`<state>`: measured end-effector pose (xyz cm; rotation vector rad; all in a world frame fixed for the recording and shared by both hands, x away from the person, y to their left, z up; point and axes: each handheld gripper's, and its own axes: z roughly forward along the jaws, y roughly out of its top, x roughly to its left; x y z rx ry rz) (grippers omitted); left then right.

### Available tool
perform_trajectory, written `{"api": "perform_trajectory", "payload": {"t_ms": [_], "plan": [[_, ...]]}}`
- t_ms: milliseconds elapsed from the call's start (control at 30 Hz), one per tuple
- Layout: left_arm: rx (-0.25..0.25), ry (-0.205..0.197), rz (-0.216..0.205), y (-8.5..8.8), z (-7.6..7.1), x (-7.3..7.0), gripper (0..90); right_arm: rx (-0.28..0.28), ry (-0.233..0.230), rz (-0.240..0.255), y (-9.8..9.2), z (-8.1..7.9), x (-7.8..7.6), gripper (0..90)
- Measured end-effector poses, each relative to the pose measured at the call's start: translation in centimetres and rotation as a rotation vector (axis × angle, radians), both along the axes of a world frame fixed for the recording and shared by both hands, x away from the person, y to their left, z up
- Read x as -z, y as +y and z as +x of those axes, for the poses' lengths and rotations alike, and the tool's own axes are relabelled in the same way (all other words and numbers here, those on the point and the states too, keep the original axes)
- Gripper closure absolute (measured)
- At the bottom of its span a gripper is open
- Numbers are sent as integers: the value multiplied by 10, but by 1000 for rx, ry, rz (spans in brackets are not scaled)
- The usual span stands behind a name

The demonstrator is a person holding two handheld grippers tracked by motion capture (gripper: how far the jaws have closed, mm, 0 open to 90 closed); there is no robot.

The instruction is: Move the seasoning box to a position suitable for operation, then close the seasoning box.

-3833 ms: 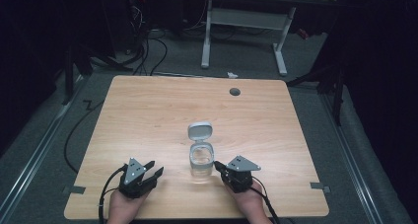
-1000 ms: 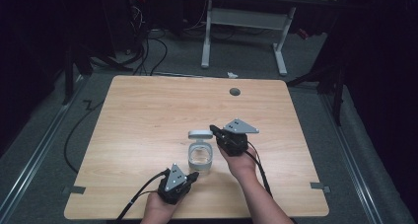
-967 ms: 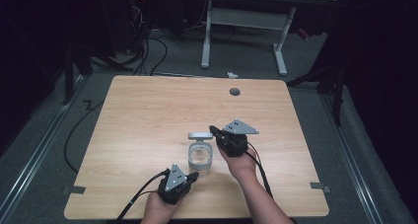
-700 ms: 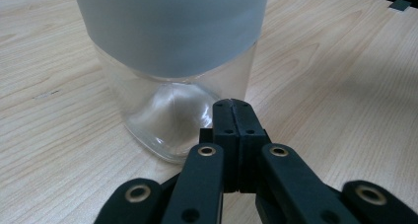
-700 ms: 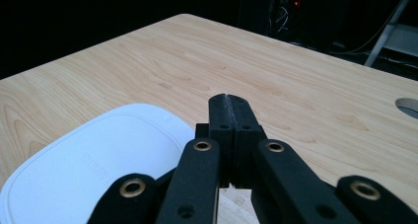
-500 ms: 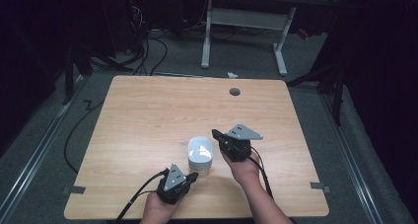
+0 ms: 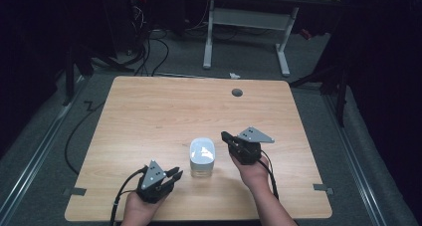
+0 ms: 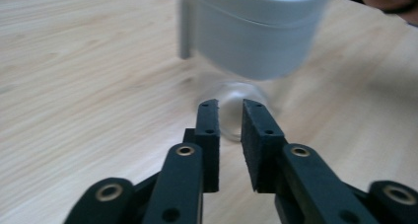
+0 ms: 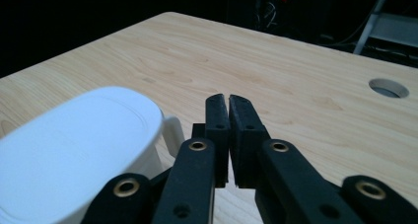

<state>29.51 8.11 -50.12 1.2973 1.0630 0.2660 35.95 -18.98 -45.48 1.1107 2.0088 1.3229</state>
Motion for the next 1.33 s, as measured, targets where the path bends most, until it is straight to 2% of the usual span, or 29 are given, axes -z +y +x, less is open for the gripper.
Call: {"api": "perform_trajectory", "payload": {"t_ms": [33,67,200,267,300,367,467,500,533,567,600,633,667,700,767,800,833,867,933,1000,1067,1133,1333], "plan": [[0,0,0,0,0,0,737,0,0,0,0,0,0,856],[-29,0,-2,9,6,-1,718,8,10,-7,-5,0,3,835],[-86,11,-9,23,16,2,682,26,29,0,-15,1,8,792],[-107,11,1,27,20,4,660,41,34,-10,-19,1,10,709],[-107,11,1,27,20,4,646,41,34,-10,-19,1,10,709],[-144,23,6,33,27,8,624,74,53,-29,-30,-1,16,550],[-187,20,24,44,32,11,594,117,73,-41,-49,-5,27,459],[-187,20,24,44,32,11,585,117,73,-41,-49,-5,27,459],[-223,22,46,53,36,16,578,163,82,-53,-69,-10,37,423],[-223,22,46,53,36,16,574,163,82,-53,-69,-10,37,423],[-269,39,64,65,39,23,573,210,84,-82,-88,-17,47,401],[-269,39,64,65,39,23,573,210,84,-82,-88,-17,47,401],[-303,60,48,76,40,25,573,256,79,-94,-107,-30,53,386],[-303,60,48,76,40,25,572,274,76,-90,-113,-37,54,382],[-346,61,29,88,39,24,566,317,55,-90,-127,-53,58,369],[-346,61,29,88,39,24,564,317,55,-90,-127,-53,58,369],[-355,61,23,91,36,24,564,334,51,-42,-138,-66,62,363],[-355,60,23,91,35,23,562,330,61,-28,-140,-68,62,355],[-354,45,37,89,33,23,553,315,52,-39,-140,-65,62,348],[-355,41,33,87,32,23,549,320,60,-52,-139,-61,63,346],[-349,48,33,85,31,25,548,319,62,-38,-138,-61,64,351],[-343,58,40,84,32,27,547,314,62,-51,-136,-61,65,352],[-333,51,31,83,34,26,545,314,87,-61,-137,-60,68,326]]}}
